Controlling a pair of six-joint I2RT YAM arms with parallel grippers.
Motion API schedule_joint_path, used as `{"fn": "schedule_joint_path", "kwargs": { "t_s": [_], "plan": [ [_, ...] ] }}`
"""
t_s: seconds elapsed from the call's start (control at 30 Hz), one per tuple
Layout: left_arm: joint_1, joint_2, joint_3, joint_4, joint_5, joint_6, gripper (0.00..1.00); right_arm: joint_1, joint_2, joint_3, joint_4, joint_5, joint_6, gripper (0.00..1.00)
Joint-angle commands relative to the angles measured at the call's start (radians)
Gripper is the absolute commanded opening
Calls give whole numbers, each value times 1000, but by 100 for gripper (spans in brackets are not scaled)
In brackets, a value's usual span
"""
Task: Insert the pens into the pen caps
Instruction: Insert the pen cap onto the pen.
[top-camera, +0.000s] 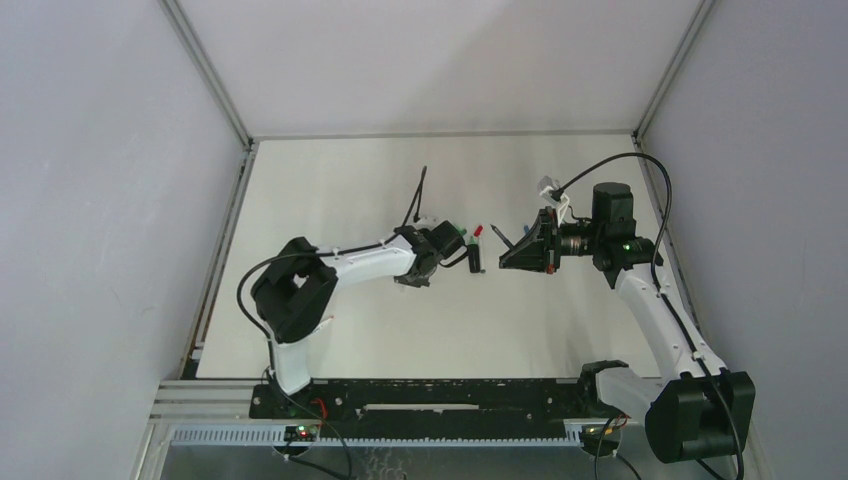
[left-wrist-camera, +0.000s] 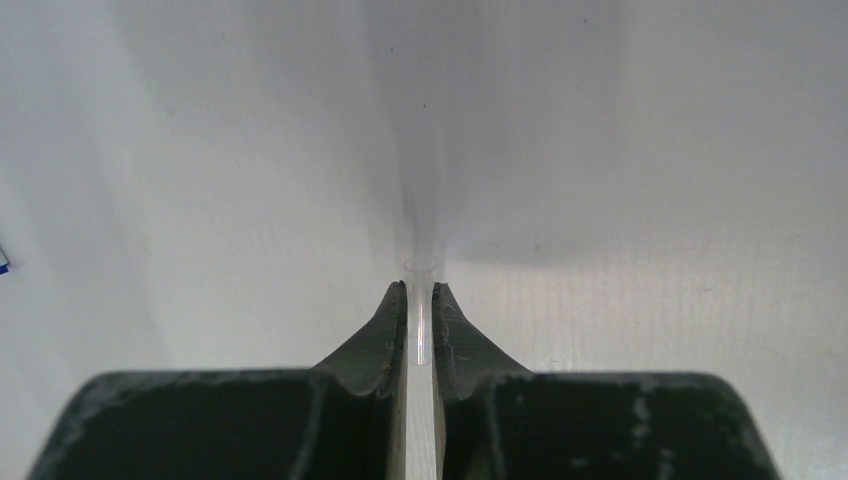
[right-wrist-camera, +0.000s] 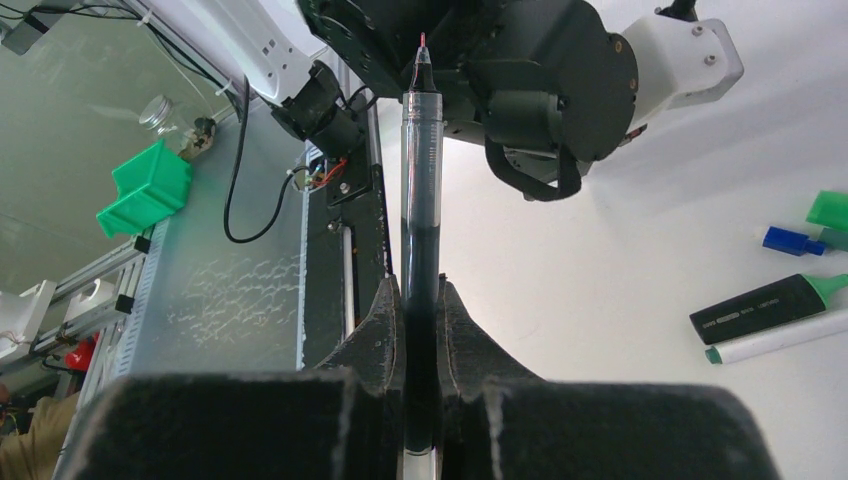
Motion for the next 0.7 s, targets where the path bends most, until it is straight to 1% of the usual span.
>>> {"fn": "schedule_joint_path", "kwargs": {
  "t_s": [0.0,0.17,0.3,0.43,0.57,0.67],
  "plan": [
    [1,21,22,-6,-11,7,4,-4,-18,38,3,-24,-20,0],
    [9,18,-18,61,53,13,6,-4,-20,39,2,-25,-21,0],
    [16,28,-37,86,79,15,11,-4,-21,38,3,-27,-21,0],
    [32,37,-70,123,122,12,14,-5,-21,39,3,-26,-21,0],
    [47,46,-92,140,153,10,21,-7,-22,38,2,-26,-20,0],
    [58,48,-110,151,180,8,24,-7,-22,38,2,-26,-20,0]
  ]
}}
